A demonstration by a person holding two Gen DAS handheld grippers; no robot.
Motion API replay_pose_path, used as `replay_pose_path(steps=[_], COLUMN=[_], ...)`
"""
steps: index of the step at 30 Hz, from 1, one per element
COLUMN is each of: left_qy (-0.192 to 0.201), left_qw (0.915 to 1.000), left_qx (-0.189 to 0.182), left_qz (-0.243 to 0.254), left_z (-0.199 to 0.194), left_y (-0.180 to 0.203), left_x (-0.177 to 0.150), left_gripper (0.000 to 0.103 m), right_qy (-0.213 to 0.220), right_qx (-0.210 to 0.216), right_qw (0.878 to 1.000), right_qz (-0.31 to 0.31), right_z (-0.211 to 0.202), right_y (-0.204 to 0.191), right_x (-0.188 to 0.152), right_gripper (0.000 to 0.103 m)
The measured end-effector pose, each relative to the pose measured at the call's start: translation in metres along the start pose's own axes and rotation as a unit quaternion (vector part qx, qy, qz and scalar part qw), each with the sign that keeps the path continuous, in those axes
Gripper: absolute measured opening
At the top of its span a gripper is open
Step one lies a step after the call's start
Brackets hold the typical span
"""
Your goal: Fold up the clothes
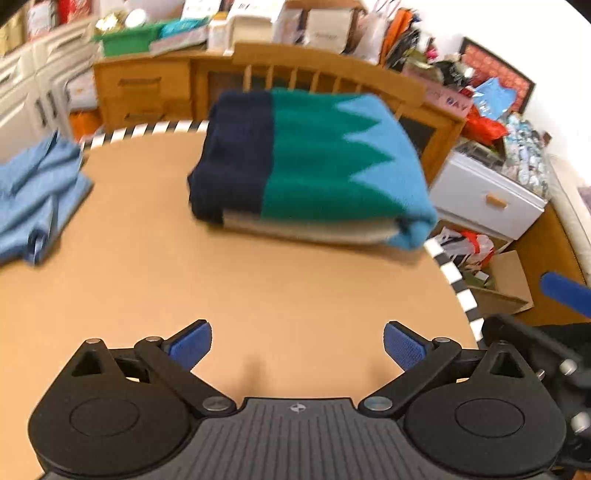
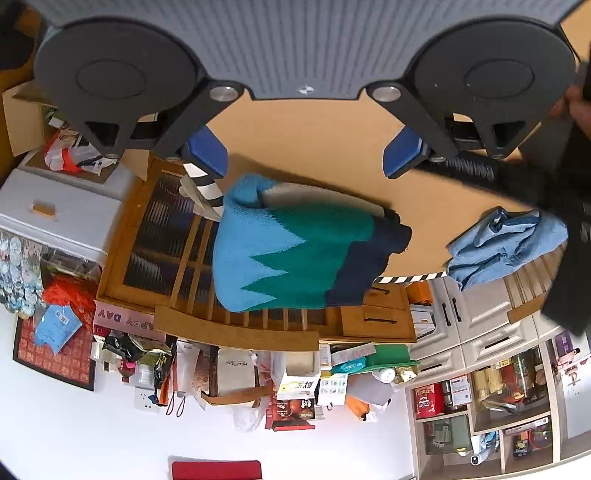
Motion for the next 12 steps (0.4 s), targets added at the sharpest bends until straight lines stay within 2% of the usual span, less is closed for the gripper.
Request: replay_pose_path(steps=[2,8,12], left_qy=[-0.002,0.022,0.027], left_qw=[1.0,0.9995,0.9995], left_qx=[-0.004,0.013,0.005], left_qz=[-0.005,0.02,0.015], left_z=[-0.002,-0.016,-0.021], left_y=[-0.001,0.002,0.001], left_x=[-0.002,0.002,0.007], left_gripper=[0.101,0.101,0.101], right_qy=[-0.001,-0.001,-0.004], right_qx=[0.0,-0.002,-0.002], right_qw=[1.0,1.0,1.0], right_qz=[0.001,-0.007,-0.011], right_z=[-0.002,-0.007,-0.007], right_y=[0.0,-0.002,-0.002], right_x=[0.001,0.002,0.004], right_gripper=[0.093,0.094,0.094])
Point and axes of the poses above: each gripper's, at about its wrist camera, not at the fingertips, and z roughly the way its jaws point, y to its right, x to its top, the point moved 3 cm from there along z, roughly the way its jaws point, and after that the axes turned 10 degrees about -z, right-handed, at the moved point
